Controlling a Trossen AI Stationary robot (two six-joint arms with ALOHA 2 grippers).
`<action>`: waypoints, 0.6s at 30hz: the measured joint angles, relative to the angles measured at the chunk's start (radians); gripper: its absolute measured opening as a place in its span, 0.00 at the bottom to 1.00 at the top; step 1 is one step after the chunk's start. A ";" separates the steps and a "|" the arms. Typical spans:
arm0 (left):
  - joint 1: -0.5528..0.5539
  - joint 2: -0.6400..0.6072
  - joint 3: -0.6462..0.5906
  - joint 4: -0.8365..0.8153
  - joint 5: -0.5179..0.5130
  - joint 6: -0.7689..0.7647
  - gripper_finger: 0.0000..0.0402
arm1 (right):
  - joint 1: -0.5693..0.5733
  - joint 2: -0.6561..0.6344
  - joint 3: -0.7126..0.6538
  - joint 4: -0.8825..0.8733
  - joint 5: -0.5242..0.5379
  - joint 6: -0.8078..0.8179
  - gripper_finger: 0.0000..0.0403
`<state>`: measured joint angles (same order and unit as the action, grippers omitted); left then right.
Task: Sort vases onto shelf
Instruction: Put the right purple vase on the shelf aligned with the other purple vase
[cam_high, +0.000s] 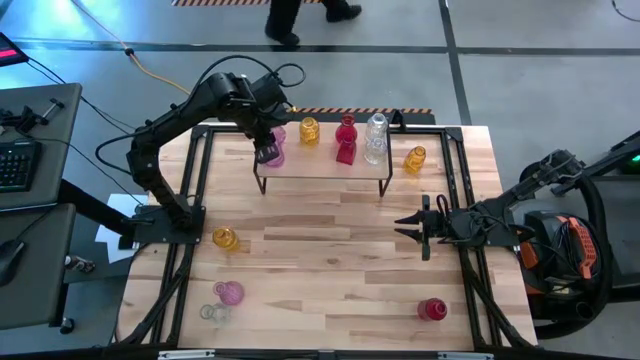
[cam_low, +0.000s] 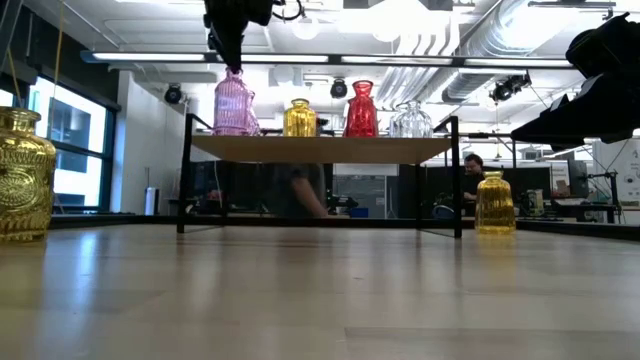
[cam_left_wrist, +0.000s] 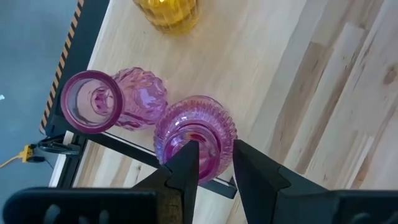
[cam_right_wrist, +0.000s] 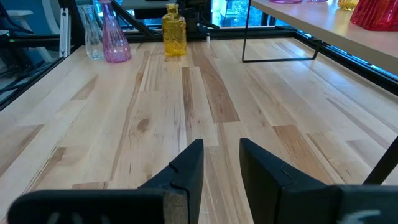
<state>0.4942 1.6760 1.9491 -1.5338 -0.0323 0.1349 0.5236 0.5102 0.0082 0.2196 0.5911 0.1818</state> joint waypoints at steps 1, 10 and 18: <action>0.000 0.000 0.000 0.004 -0.002 0.000 0.23 | 0.000 0.000 0.000 0.000 0.000 0.000 0.22; 0.000 -0.003 0.000 0.013 -0.007 -0.001 0.23 | 0.000 0.000 0.000 0.000 0.000 0.000 0.22; 0.000 -0.003 0.000 0.007 -0.029 -0.010 0.31 | 0.000 0.000 0.000 0.000 0.000 0.000 0.22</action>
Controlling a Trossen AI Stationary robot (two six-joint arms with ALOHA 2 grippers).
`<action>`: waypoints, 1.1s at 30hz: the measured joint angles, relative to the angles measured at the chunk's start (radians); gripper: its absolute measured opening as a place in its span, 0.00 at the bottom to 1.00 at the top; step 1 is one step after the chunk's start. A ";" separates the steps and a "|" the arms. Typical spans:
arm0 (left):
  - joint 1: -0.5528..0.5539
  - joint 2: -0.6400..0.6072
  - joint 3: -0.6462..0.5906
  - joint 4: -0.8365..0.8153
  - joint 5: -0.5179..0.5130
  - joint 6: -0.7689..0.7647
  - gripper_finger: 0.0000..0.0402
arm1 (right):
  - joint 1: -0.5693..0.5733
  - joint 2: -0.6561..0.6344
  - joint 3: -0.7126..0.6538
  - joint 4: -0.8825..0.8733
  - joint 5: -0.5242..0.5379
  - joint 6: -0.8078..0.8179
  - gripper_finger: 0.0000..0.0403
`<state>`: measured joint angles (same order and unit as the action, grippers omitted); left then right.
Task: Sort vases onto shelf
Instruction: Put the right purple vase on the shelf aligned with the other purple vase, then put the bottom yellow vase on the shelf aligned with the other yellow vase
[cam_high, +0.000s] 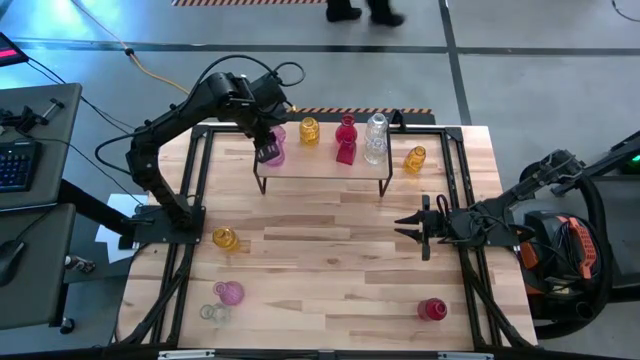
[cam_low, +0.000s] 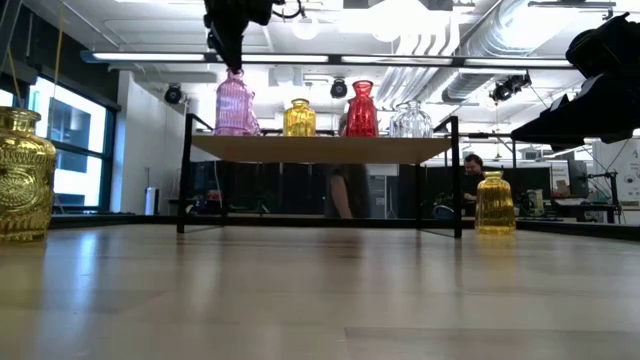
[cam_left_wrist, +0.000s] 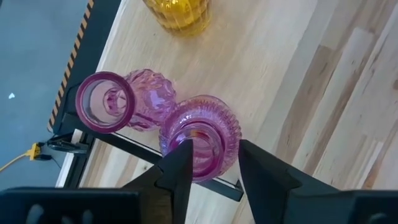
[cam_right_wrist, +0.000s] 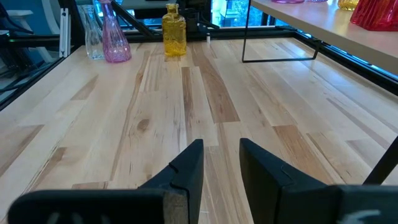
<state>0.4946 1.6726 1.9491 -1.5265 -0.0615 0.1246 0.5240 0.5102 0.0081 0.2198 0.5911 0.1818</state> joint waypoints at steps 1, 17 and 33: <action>0.000 0.000 0.000 -0.003 -0.003 0.000 0.32 | 0.000 0.000 0.000 0.000 0.000 0.000 0.22; 0.000 -0.005 0.014 0.000 -0.007 0.003 0.34 | 0.000 0.000 0.000 0.000 0.000 0.000 0.22; -0.101 -0.015 0.109 -0.045 -0.054 -0.038 0.34 | 0.000 0.000 0.000 0.000 0.000 0.000 0.22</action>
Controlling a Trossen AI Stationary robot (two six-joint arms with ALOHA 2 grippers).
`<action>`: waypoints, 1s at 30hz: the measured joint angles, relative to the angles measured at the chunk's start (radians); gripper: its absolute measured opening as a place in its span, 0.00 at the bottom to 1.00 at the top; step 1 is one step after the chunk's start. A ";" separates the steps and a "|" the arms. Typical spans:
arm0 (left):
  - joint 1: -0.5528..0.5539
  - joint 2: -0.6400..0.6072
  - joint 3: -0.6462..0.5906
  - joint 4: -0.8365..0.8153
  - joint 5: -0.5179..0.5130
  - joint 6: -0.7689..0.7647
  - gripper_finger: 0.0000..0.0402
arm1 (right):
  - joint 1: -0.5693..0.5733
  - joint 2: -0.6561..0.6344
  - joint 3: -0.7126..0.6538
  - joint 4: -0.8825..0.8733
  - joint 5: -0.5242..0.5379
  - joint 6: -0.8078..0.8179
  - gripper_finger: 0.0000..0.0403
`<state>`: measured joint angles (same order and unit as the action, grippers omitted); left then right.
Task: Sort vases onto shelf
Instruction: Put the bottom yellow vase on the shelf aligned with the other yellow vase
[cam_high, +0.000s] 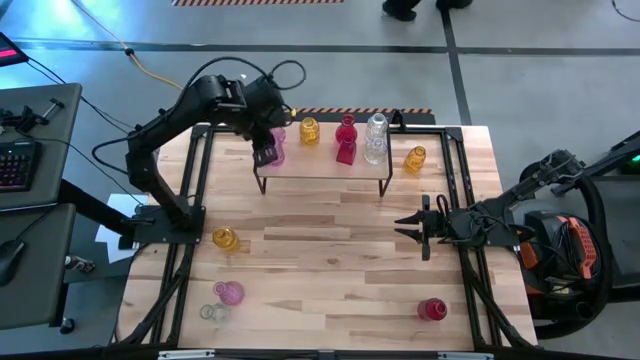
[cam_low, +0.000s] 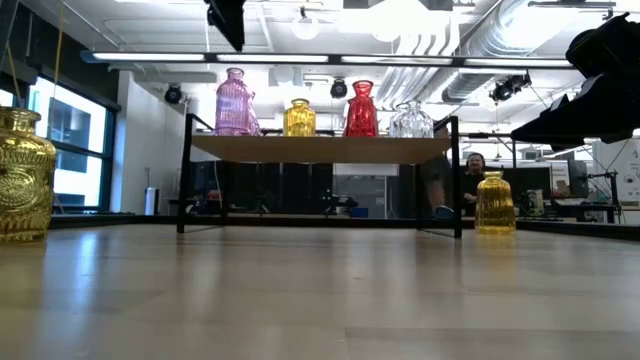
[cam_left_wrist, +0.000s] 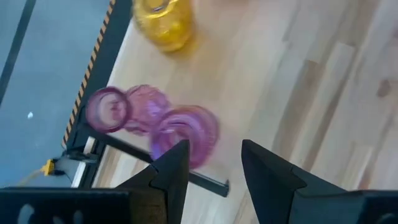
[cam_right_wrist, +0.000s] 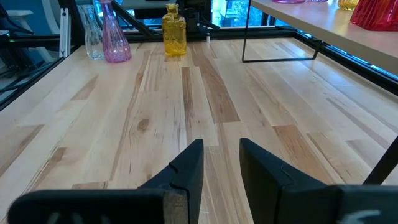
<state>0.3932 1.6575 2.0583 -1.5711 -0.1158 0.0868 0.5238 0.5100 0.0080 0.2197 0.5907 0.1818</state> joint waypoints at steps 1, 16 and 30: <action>-0.021 -0.004 0.000 0.000 -0.001 -0.005 0.34 | 0.000 0.000 0.000 0.000 0.000 0.000 0.22; -0.390 -0.190 -0.260 0.000 -0.122 -0.350 0.34 | 0.000 0.000 0.000 0.000 0.000 0.000 0.22; -0.629 -0.301 -0.619 -0.001 -0.051 -0.915 0.34 | 0.000 0.000 0.000 0.000 0.000 0.000 0.22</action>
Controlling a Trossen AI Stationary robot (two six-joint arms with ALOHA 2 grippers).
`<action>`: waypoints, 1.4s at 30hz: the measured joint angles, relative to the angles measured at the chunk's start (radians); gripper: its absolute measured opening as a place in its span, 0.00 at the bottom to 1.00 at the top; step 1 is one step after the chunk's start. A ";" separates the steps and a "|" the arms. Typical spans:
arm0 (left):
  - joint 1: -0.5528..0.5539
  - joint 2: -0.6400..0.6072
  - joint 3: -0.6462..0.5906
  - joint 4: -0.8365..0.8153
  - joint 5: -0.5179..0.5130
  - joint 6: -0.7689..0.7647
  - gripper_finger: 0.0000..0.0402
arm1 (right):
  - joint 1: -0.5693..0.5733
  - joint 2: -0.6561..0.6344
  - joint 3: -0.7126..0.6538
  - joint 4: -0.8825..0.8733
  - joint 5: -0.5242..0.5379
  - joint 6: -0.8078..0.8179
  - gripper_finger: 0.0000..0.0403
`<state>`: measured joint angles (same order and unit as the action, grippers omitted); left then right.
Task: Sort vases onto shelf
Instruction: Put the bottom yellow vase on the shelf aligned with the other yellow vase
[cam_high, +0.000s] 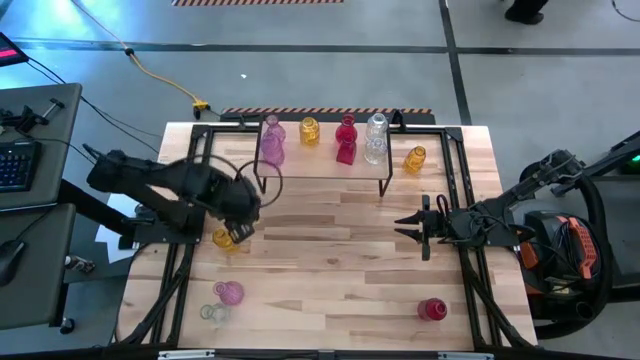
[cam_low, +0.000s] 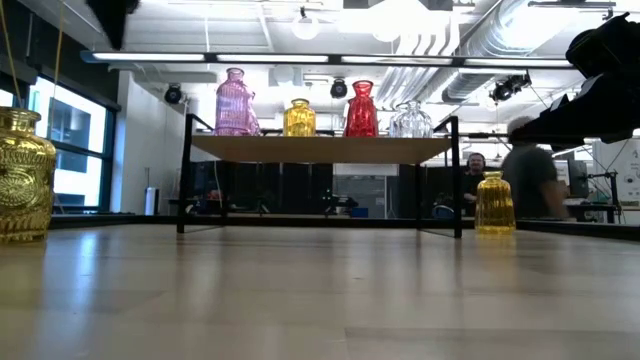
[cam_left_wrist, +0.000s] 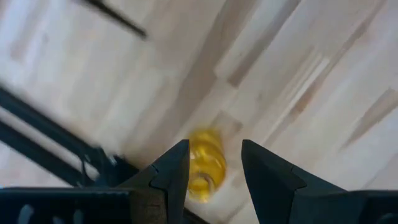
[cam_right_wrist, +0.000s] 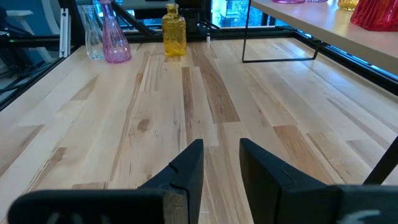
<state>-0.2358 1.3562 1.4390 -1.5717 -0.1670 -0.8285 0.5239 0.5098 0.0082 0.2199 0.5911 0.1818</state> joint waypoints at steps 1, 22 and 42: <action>-0.020 0.000 -0.016 0.000 0.017 -0.039 0.34 | 0.000 0.000 0.000 0.000 0.000 0.000 0.22; -0.325 0.001 -0.229 0.084 0.049 -0.477 0.34 | 0.000 0.000 0.000 0.000 0.000 0.000 0.22; -0.318 -0.101 -0.385 0.173 0.034 -0.471 0.34 | 0.000 0.000 0.000 0.001 0.000 0.000 0.22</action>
<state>-0.5541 1.2547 1.0540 -1.3990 -0.1333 -1.2995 0.5240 0.5101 0.0082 0.2207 0.5910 0.1818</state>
